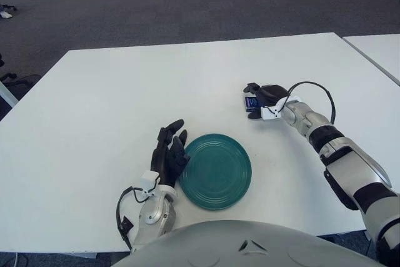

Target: Put the gum into the plate.

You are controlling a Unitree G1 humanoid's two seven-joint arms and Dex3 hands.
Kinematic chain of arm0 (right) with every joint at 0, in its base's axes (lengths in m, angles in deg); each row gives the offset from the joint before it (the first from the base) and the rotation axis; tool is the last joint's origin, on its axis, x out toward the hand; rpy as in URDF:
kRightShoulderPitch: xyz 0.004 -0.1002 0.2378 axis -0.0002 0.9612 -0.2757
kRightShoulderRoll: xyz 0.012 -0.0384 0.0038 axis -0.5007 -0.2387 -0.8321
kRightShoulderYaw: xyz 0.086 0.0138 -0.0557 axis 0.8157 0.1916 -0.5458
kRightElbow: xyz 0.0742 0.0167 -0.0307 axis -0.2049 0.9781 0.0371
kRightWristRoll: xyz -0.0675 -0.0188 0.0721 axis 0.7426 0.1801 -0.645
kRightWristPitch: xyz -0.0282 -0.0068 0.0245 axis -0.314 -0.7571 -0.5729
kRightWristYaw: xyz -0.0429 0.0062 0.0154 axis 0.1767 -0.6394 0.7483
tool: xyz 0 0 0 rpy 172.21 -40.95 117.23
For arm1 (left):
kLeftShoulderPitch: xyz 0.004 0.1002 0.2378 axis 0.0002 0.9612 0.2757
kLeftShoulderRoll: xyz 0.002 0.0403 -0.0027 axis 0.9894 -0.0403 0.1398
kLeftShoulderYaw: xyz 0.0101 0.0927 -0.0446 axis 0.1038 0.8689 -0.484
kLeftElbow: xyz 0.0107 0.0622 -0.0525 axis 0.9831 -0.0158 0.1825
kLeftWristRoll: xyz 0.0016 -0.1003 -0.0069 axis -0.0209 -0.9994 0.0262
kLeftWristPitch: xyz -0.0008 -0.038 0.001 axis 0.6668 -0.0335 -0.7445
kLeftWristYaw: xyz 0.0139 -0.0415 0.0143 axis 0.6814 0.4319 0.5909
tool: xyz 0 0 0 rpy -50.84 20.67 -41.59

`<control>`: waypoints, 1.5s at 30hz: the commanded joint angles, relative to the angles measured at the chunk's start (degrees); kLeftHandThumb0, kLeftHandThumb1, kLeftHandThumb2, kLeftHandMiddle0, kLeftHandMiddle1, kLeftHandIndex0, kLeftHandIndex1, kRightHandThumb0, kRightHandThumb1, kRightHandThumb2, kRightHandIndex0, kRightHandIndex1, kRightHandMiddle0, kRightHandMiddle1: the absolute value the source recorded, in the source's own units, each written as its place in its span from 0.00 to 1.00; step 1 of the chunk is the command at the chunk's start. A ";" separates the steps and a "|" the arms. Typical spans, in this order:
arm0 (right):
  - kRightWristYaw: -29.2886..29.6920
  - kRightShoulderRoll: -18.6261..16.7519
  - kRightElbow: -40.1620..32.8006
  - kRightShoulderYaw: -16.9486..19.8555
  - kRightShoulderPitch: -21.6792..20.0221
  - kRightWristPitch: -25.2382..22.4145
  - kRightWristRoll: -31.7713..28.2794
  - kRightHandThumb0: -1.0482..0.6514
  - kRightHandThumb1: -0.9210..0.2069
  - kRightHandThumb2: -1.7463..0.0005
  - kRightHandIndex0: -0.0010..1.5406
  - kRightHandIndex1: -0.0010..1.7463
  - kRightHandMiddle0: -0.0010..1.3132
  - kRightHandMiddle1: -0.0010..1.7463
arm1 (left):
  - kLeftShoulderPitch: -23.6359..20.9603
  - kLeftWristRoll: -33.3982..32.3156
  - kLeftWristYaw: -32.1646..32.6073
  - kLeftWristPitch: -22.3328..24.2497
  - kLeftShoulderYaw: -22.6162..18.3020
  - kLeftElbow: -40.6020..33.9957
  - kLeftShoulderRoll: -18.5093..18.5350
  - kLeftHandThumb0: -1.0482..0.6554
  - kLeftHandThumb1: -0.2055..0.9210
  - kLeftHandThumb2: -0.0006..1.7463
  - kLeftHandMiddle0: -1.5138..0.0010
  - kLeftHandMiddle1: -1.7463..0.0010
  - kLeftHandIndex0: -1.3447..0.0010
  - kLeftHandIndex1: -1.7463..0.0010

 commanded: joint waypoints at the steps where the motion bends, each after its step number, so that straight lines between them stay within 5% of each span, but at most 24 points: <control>1: 0.58 -0.35 2.32 -0.73 -2.20 -0.54 0.46 0.22 0.00 0.70 0.23 0.00 0.00 0.35 | -0.37 0.08 0.50 0.73 0.42 -1.11 -1.08 0.10 1.00 0.52 0.67 1.00 0.89 0.43; 28: 1.26 2.36 5.76 -5.12 -1.51 0.90 1.06 0.19 0.00 0.58 0.22 0.00 0.00 0.32 | -1.01 -2.82 -0.40 0.57 -0.51 -2.18 -1.25 0.10 1.00 0.48 0.65 0.99 0.87 0.41; 32: 1.66 3.05 5.95 -5.46 -1.71 1.20 1.19 0.19 0.00 0.57 0.26 0.02 0.00 0.41 | -1.35 -3.16 -0.30 0.31 -0.69 -1.63 -1.14 0.10 1.00 0.48 0.67 0.99 0.90 0.44; 33: 2.08 3.28 6.11 -5.56 -1.83 1.38 1.32 0.20 0.00 0.57 0.27 0.10 0.00 0.51 | -1.44 -3.36 -0.34 0.24 -0.72 -1.50 -1.20 0.10 1.00 0.48 0.67 0.99 0.91 0.44; 34: 2.37 3.41 6.22 -5.63 -1.91 1.50 1.39 0.20 0.00 0.58 0.23 0.32 0.01 0.65 | -1.47 -3.52 -0.38 0.20 -0.73 -1.44 -1.25 0.10 1.00 0.48 0.66 0.99 0.91 0.45; 37: 4.48 3.73 6.57 -6.14 -2.05 1.99 2.07 0.21 0.00 0.58 0.20 0.62 0.04 0.82 | -1.51 -4.12 -0.59 0.19 -0.70 -1.36 -1.36 0.10 1.00 0.47 0.66 0.99 0.91 0.45; 39: 6.90 3.92 6.84 -6.74 -2.14 2.51 2.97 0.23 0.00 0.59 0.27 0.85 0.16 0.93 | -1.67 -4.38 -0.61 0.28 -0.64 -1.24 -1.47 0.11 1.00 0.47 0.66 0.99 0.90 0.45; 45: 10.90 4.37 7.65 -7.76 -2.06 3.65 4.11 0.28 0.00 0.60 0.39 0.98 0.35 0.99 | -1.42 -3.90 -0.12 0.29 -0.31 -1.52 -1.42 0.12 1.00 0.46 0.66 0.99 0.92 0.46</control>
